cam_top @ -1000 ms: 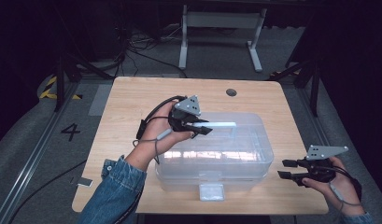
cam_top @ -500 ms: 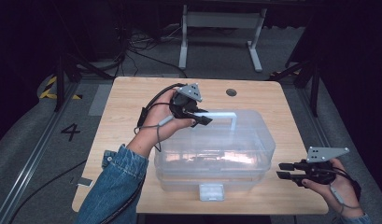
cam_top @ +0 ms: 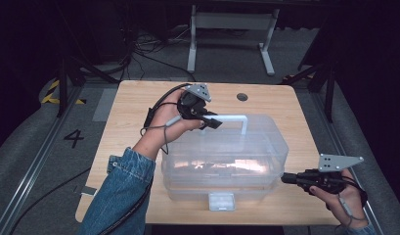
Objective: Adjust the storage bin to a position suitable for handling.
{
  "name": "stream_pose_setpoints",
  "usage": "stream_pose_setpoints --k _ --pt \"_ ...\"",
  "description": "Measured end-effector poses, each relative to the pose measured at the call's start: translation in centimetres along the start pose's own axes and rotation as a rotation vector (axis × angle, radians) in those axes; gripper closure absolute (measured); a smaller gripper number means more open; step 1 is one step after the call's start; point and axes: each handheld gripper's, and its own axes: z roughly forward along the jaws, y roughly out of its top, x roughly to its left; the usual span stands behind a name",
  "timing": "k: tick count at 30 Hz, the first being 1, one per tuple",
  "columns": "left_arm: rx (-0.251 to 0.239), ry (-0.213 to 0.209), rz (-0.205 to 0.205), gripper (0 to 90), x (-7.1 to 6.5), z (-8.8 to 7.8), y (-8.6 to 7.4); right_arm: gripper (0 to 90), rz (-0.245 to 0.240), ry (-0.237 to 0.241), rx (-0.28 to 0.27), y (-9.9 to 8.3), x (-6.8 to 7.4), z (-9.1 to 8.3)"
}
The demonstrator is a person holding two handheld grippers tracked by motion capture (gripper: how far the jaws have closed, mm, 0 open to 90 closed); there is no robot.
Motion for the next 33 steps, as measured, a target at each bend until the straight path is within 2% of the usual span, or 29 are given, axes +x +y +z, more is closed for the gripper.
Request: stream_pose_setpoints --k 4,6,7,11,13,14,15,16,17,19,25,28,29,33 --pt "-0.004 -0.007 -0.004 73.4 0.0 0.0 -0.1 90.0 0.004 0.017 -0.025 0.0 0.0 0.3" --pt "-0.002 -0.012 -0.006 73.4 0.0 0.0 -0.1 90.0 -0.001 0.024 -0.05 0.0 0.1 0.5" --pt "-0.005 -0.009 -0.009 73.4 0.0 0.0 -0.1 90.0 -0.005 0.032 -0.08 0.2 0.2 0.5" --pt "0.0 -0.002 0.0 73.1 -0.1 0.0 -0.1 90.0 -0.011 0.021 -0.085 0.2 0.3 0.4" --pt "-0.012 0.005 0.002 68.7 -0.2 0.0 -0.2 90.0 -0.01 0.023 -0.093 0.1 0.2 0.3" --pt "-0.012 0.005 0.002 62.0 -0.2 0.0 -0.2 90.0 -0.01 0.023 -0.093 0.1 0.2 0.3" --pt "-0.036 0.021 -0.005 62.0 -0.4 -0.2 -0.2 90.0 -0.011 0.021 -0.093 0.1 0.2 0.3" --pt "-0.054 0.024 -0.003 51.4 -0.5 -0.4 -0.1 90.0 -0.012 0.023 -0.095 0.1 0.2 0.3" --pt "-0.069 0.026 0.003 44.7 -0.6 -0.6 -0.1 90.0 -0.013 0.024 -0.1 0.1 0.2 0.3" --pt "-0.08 0.03 0.01 39.9 -1.0 -1.2 -0.2 90.0 -0.016 0.023 -0.109 0.2 0.1 0.3" --pt "-0.118 0.048 0.004 37.4 -1.5 -3.2 -0.6 90.0 -0.025 0.022 -0.124 0.6 0.2 0.1" --pt "-0.139 0.068 0.014 36.9 -1.7 -4.1 -0.8 90.0 -0.027 0.015 -0.131 0.8 0.2 0.0" --pt "-0.164 0.072 0.017 37.0 -2.1 -5.1 -0.8 90.0 -0.027 0.015 -0.133 0.9 0.2 0.0" --pt "-0.202 0.091 0.011 37.4 -2.7 -6.6 -1.1 90.0 -0.032 0.01 -0.143 1.1 0.2 -0.1"
